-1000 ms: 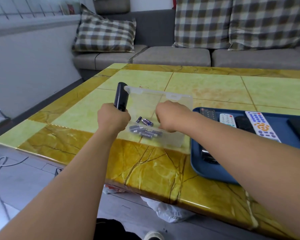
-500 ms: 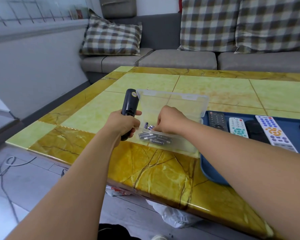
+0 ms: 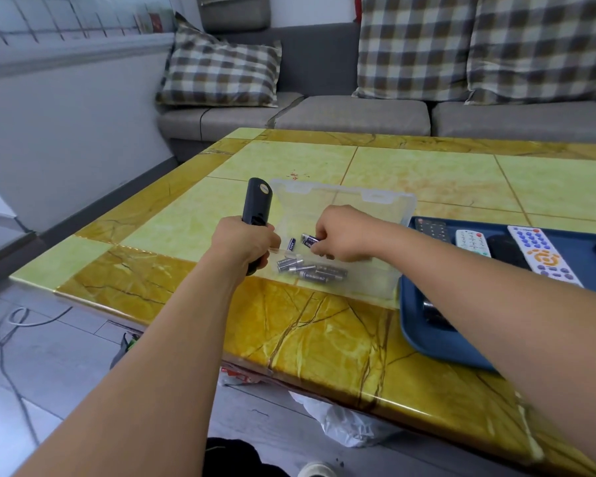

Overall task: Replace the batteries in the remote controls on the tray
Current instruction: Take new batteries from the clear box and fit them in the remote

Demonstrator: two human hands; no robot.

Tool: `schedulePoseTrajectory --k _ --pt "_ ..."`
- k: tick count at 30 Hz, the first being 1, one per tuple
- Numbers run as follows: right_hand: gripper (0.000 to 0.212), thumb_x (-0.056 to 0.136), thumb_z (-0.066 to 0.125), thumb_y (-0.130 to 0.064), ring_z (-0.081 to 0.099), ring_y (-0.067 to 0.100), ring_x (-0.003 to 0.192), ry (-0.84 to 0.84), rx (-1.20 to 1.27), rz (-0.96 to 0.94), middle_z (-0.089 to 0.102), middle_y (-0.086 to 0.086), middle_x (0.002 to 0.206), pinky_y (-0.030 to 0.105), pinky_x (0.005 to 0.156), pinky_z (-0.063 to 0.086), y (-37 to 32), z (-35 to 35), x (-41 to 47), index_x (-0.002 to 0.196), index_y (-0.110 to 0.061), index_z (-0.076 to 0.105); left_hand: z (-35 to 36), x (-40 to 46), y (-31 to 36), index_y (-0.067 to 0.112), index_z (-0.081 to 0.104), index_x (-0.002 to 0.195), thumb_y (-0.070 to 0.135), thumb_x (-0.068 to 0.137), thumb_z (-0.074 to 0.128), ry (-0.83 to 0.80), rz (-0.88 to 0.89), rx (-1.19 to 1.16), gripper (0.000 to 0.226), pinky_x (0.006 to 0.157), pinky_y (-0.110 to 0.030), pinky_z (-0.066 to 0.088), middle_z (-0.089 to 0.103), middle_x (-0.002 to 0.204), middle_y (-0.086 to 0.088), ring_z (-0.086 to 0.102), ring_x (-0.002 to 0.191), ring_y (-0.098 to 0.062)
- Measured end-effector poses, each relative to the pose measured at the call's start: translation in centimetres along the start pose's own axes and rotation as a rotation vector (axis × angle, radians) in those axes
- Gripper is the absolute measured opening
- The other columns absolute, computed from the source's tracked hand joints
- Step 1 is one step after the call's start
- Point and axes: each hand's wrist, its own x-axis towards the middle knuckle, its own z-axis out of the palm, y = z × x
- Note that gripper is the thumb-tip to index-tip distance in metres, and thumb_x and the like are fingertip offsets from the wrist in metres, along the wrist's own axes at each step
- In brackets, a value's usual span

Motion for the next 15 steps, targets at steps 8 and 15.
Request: schedulePoseTrajectory --k 8,15 --pt "0.020 0.096 0.064 -0.030 0.060 0.009 0.065 0.016 0.235 -0.173 0.066 -0.007 0.070 0.021 0.057 0.042 1.7 -1.9 -4.6 0.084 -0.015 0.071 -0.2 -1.0 1.3 0.008 0.057 0.109 0.021 0.084 0.078 0.128 0.027 -0.185 0.035 0.043 -0.023 0.042 0.054 0.070 -0.005 0.050 0.050 -0.016" --pt "0.020 0.096 0.062 -0.025 0.070 0.014 0.094 -0.044 0.893 -0.221 0.076 0.002 0.103 0.026 0.077 0.056 2.5 -2.9 -9.9 0.103 -0.009 0.073 0.5 -6.9 6.1 0.015 0.063 0.086 0.035 0.092 0.065 0.110 0.178 -0.776 0.021 0.050 -0.024 0.044 0.052 0.061 0.004 0.050 0.048 -0.010"
